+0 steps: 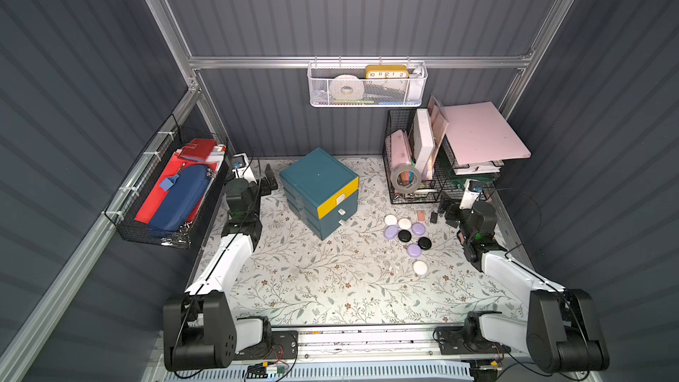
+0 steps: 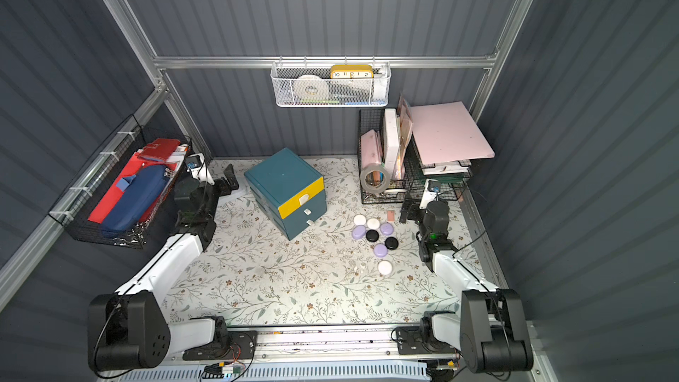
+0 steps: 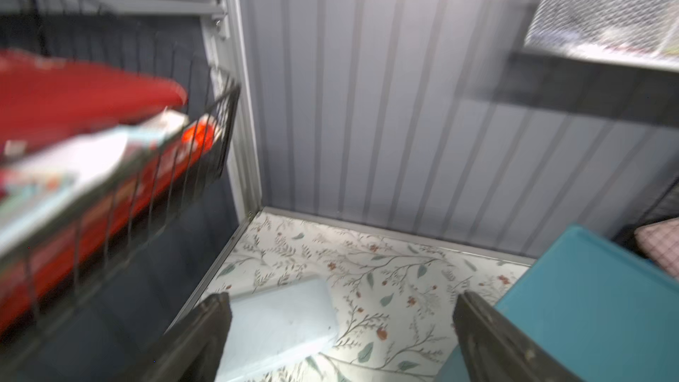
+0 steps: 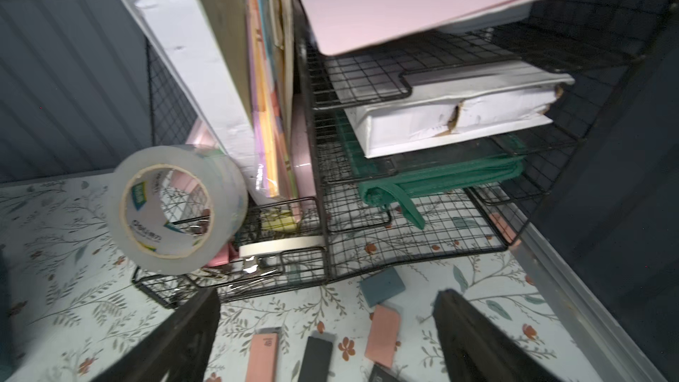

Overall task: Put the bluetooth earphones in the drawer according to color
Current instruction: Open the drawer in the storage box.

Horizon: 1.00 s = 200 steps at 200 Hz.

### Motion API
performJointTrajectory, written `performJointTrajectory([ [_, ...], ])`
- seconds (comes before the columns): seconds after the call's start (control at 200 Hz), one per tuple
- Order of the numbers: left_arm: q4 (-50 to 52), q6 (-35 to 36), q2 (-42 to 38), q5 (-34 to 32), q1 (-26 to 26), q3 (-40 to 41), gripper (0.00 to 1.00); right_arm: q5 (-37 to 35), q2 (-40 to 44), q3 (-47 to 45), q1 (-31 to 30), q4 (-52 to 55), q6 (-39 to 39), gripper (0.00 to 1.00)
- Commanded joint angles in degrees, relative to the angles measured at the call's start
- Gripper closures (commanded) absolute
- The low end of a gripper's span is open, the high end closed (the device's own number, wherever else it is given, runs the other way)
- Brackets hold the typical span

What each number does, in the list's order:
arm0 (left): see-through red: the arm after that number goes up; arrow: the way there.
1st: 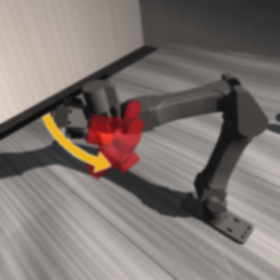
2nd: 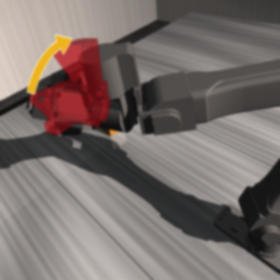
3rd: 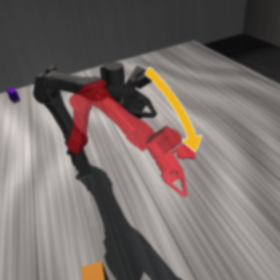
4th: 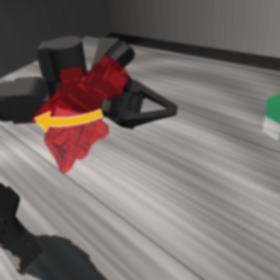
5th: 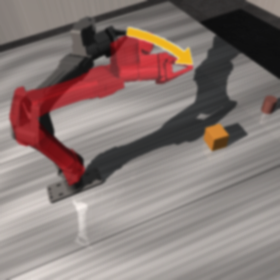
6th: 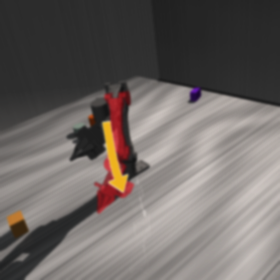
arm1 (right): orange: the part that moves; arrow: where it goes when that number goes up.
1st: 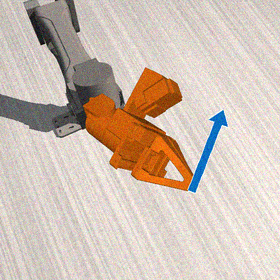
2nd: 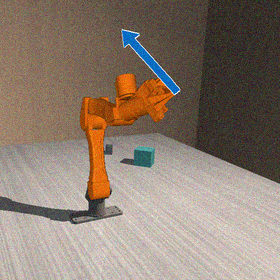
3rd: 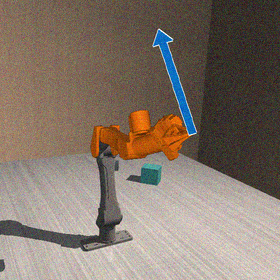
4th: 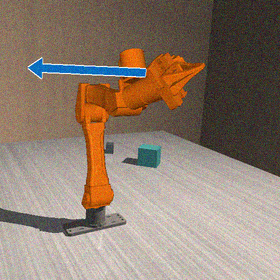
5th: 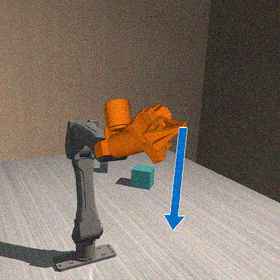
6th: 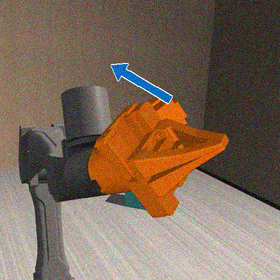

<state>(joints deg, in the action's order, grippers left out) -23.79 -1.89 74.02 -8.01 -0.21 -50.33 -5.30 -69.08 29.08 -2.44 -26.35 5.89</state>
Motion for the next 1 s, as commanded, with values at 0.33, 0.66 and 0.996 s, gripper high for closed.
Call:
performJointTrajectory([
  [0.33,29.3,9.7,7.8,18.9,4.1,-21.4,0.01,3.4,2.8,7.8,-17.7,11.3,-3.4,0.07],
  [0.66,31.9,11.3,11.8,18.9,11.2,-22.5,0.01,4.6,-5.1,15.3,-28.2,11.8,-3.3,0.10],
  [0.996,30.5,11.2,13.7,21.2,11.6,-19.8,0.01,5.5,-14.0,22.8,-35.9,11.3,-4.0,0.13],
])
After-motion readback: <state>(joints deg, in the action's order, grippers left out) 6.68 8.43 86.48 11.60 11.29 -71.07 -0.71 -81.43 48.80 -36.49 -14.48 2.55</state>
